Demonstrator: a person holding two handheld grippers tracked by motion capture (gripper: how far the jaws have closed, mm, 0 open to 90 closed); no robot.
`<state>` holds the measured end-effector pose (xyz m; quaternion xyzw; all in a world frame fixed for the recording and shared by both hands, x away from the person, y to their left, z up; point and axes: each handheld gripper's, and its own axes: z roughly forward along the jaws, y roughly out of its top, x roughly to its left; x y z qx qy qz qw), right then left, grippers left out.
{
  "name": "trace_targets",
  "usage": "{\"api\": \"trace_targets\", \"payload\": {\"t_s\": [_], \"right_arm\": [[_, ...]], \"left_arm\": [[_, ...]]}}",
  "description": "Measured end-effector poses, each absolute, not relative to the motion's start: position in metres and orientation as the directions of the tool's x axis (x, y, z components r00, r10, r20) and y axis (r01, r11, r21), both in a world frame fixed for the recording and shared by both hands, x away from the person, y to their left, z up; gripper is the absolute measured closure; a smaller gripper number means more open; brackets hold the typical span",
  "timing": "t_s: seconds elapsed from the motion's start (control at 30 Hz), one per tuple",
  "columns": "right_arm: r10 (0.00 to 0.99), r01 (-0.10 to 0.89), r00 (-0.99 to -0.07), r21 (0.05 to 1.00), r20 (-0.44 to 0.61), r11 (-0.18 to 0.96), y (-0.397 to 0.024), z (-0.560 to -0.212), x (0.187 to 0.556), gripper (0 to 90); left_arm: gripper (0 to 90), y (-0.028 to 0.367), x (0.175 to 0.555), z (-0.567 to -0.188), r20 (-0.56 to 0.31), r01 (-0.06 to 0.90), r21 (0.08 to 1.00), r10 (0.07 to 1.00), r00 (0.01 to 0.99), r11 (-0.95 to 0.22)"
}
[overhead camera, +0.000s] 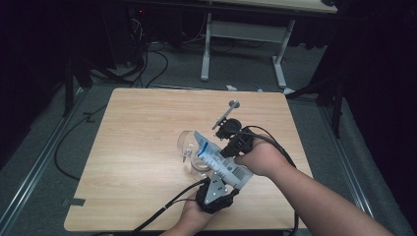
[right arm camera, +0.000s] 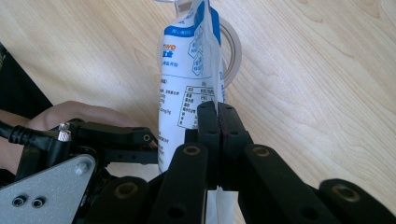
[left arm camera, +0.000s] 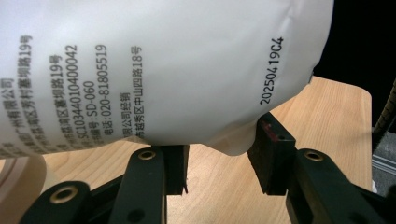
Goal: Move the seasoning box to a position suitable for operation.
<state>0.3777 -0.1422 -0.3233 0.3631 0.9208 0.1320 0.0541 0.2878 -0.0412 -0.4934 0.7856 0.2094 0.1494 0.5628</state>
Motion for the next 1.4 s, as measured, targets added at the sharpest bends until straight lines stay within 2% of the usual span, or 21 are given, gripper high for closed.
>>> {"api": "trace_targets", "payload": {"t_s": [1.4], "right_arm": [[0.689, 0.655, -0.725, 0.281, -0.031, 0.702, -0.1370, -0.3217, 0.3862, 90.0]], "left_arm": [[61.0, -0.0462, 0.2969, -0.4900, -0.029, 0.171, 0.955, 0.495, 0.868, -0.244]]}}
